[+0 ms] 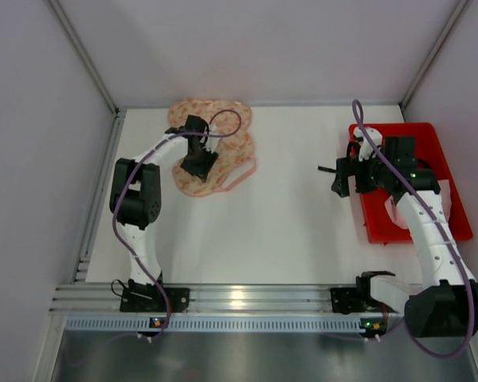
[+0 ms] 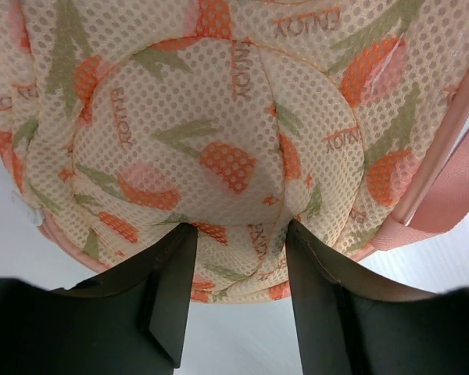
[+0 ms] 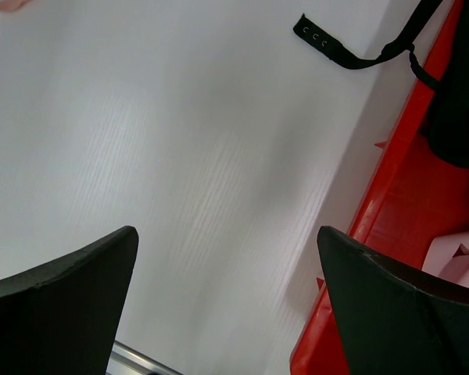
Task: Place the bra in the laundry bag and zip it closed
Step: Move the laundry bag to the center of the board, then open the laundry bag at the center of the board, then adjust the laundry bag at the center of the board.
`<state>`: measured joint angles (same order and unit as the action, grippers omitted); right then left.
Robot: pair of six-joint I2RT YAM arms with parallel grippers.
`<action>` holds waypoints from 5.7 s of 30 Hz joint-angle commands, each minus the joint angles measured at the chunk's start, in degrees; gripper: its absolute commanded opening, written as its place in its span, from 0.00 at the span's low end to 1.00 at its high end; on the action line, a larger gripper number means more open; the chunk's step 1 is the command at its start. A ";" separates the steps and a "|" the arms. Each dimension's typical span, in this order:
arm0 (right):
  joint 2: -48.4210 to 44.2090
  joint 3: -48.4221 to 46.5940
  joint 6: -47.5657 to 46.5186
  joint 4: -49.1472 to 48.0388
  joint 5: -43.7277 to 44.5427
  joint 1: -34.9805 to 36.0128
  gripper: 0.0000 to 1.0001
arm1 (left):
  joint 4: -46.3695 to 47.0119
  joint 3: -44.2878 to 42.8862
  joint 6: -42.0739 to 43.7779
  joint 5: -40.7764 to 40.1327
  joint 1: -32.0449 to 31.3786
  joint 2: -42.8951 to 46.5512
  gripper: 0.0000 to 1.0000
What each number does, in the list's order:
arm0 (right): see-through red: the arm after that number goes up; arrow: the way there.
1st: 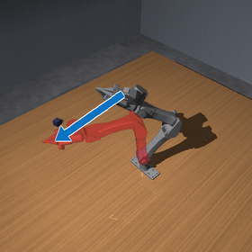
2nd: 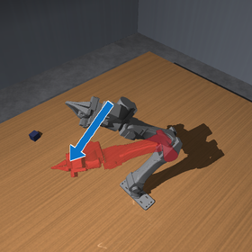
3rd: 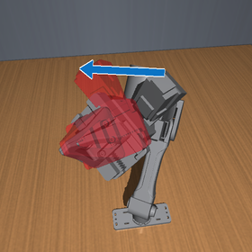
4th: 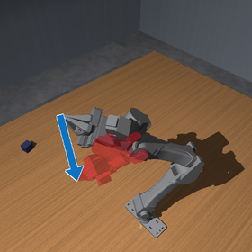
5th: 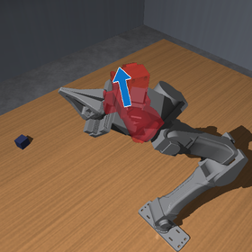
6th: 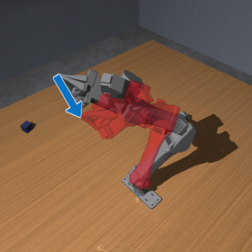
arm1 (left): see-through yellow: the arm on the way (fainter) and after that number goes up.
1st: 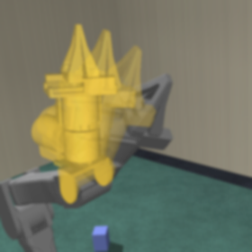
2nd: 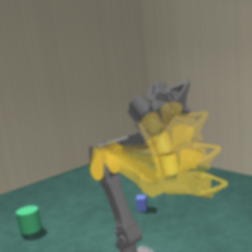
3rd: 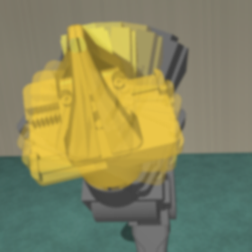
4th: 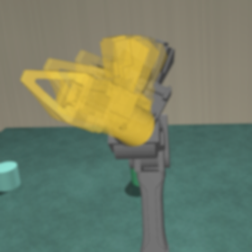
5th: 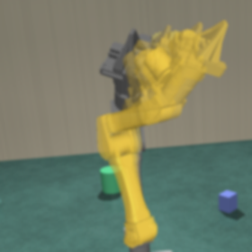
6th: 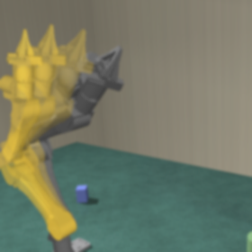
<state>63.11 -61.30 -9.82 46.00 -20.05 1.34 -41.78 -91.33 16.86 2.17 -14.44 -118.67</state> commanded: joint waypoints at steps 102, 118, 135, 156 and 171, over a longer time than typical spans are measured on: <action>14.75 -0.66 4.64 -7.94 -19.50 -0.92 0.50 | 20.25 29.36 -31.98 9.44 3.71 26.65 0.00; 34.96 -6.46 3.41 -13.74 -5.80 12.80 0.33 | 19.90 25.42 -26.62 15.57 8.11 31.67 0.77; 52.46 -16.48 2.97 -20.33 5.72 13.77 0.34 | 35.89 29.90 -41.99 15.15 -3.85 14.27 0.54; 44.93 -46.16 -0.01 -4.09 1.77 7.71 0.87 | 30.45 13.21 -40.78 23.75 -3.05 16.78 0.79; 39.88 -45.93 -15.75 12.97 7.22 -8.99 0.96 | 20.69 19.25 -29.43 24.98 -3.05 33.85 0.81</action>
<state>99.29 -109.01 -23.46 52.42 -12.88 -5.63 -18.76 -74.85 -15.59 25.52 -17.67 -86.74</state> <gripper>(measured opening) 0.968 0.815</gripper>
